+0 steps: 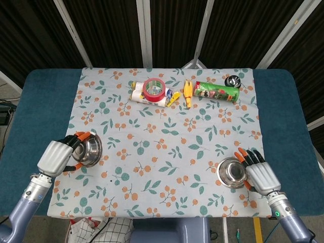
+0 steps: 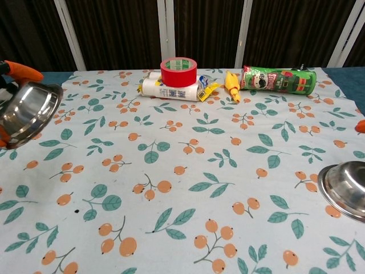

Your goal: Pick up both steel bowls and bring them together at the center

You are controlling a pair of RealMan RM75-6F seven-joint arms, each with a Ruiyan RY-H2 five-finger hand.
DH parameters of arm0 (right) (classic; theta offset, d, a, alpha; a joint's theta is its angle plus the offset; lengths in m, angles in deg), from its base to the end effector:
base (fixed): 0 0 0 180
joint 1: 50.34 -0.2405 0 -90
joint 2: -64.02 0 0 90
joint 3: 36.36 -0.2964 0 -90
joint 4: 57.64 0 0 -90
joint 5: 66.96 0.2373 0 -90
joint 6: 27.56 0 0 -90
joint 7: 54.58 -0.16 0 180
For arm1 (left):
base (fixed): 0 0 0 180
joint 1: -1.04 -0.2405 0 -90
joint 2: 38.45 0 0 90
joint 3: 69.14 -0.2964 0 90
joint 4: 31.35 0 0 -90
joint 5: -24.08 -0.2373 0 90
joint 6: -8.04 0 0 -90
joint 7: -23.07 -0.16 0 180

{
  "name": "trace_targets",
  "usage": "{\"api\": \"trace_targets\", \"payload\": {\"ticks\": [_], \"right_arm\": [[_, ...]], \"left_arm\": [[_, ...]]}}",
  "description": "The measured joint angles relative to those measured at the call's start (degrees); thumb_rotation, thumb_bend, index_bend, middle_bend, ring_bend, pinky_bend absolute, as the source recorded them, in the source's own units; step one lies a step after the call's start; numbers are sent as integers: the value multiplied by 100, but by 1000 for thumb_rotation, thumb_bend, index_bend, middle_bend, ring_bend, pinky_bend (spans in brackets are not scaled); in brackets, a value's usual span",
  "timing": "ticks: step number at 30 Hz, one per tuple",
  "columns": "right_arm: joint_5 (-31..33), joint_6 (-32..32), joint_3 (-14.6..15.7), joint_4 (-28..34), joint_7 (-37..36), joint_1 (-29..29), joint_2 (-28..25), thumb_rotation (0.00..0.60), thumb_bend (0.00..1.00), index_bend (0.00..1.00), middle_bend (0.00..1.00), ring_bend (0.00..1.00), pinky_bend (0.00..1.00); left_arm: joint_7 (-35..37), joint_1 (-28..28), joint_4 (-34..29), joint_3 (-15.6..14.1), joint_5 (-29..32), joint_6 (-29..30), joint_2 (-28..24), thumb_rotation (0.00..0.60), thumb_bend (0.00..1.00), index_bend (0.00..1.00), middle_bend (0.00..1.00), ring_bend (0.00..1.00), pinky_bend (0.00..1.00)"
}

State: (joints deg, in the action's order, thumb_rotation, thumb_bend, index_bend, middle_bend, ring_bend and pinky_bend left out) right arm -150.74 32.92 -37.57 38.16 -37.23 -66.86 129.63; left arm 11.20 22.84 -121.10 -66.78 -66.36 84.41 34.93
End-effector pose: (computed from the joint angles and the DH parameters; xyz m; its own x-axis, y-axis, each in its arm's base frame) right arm -0.3267 -0.2482 0.0708 0.6180 -0.3192 0.7184 -0.7859 -0.2740 0.5543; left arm -0.2731 0.2887 0.0681 0.5133 -0.0010 0.8582 0.7971 -0.3700 -0.4772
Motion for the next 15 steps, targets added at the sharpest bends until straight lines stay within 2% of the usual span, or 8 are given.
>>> {"api": "trace_targets", "payload": {"ticks": [7, 15], "right_arm": [[354, -496, 208, 293, 618, -186, 119, 600, 309, 0, 0, 0, 0], [429, -396, 275, 281, 640, -171, 204, 600, 305, 0, 0, 0, 0]], "left_arm": [[35, 13, -29, 32, -22, 24, -41, 600, 201, 382, 533, 426, 636], [-47, -7, -82, 10, -55, 48, -65, 600, 201, 385, 534, 426, 636]]}}
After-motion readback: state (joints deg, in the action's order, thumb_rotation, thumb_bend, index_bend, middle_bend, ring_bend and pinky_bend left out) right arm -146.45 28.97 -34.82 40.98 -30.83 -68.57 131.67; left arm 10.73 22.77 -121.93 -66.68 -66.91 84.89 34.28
